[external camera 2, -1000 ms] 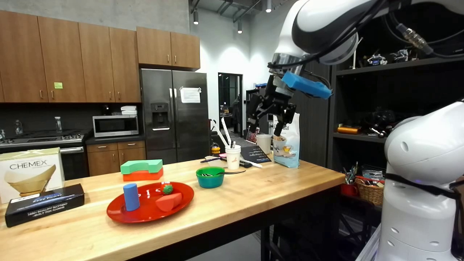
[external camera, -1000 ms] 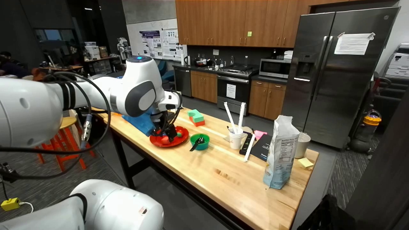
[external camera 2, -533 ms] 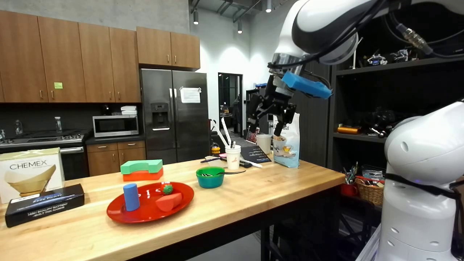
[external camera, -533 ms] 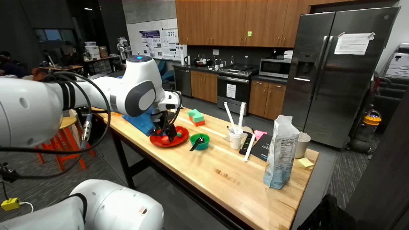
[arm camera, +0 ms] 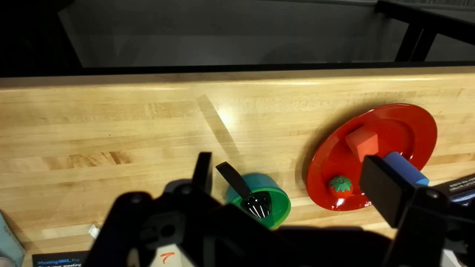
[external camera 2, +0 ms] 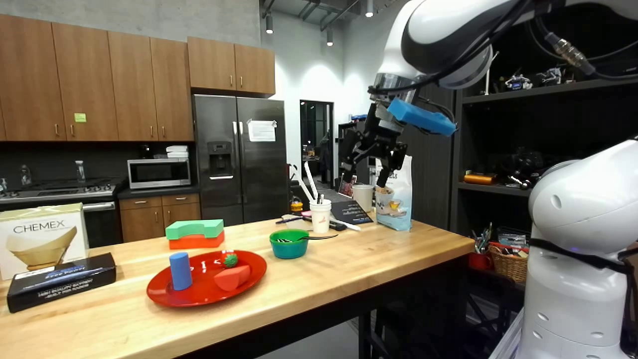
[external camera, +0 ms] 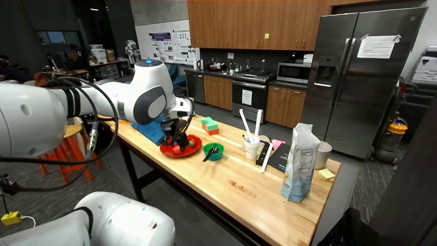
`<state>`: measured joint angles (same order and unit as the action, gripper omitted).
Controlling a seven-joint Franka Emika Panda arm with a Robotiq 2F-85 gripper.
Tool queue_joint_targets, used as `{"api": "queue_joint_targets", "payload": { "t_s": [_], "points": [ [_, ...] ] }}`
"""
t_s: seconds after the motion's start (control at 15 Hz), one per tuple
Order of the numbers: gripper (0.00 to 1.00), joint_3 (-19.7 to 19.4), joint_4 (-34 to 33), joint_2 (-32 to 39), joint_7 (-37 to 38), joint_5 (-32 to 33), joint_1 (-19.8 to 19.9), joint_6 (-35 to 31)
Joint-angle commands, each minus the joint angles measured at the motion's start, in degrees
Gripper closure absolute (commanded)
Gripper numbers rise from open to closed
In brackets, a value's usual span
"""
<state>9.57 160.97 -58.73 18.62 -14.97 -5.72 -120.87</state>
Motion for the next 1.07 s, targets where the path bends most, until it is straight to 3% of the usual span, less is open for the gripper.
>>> {"api": "queue_joint_targets", "payload": {
  "t_s": [0.0,0.73,0.8,1.0],
  "points": [
    [0.00,0.21,-0.10,-0.01,-0.25,-0.25,0.32,0.17],
    [0.00,-3.51,-0.82,-0.07,-17.89,7.62,-2.16,1.05],
    [0.00,1.97,-2.89,11.45,-15.42,4.58,-4.61,-8.73],
    [0.00,3.85,-4.08,17.75,-18.14,2.13,-7.02,-16.53]
  ]
}}
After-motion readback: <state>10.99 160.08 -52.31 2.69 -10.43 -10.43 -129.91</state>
